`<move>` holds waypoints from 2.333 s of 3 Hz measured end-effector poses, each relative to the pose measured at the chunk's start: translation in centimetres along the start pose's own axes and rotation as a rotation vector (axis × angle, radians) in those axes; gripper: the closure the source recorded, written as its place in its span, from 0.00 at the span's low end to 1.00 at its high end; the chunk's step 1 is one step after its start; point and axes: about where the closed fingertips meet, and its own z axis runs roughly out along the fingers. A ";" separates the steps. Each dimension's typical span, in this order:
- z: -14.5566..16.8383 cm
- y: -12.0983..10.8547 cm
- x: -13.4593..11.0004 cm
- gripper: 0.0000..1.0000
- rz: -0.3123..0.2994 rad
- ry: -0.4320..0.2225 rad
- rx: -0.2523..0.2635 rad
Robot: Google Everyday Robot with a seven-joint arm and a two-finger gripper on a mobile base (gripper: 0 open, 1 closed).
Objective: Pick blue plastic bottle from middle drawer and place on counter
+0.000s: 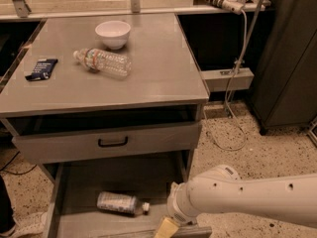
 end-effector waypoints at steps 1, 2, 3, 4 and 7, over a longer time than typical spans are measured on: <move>5.4 -1.3 -1.7 0.00 -0.016 -0.069 -0.008; 5.6 -1.2 -1.7 0.00 -0.016 -0.069 -0.012; 7.2 -1.2 -2.7 0.00 -0.056 -0.094 -0.015; 9.6 -1.5 -4.0 0.00 -0.096 -0.115 -0.024; 15.0 -2.6 -7.1 0.00 -0.124 -0.164 -0.061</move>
Offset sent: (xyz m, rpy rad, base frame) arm 0.0432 0.0525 -0.0714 0.0938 -0.0245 0.0202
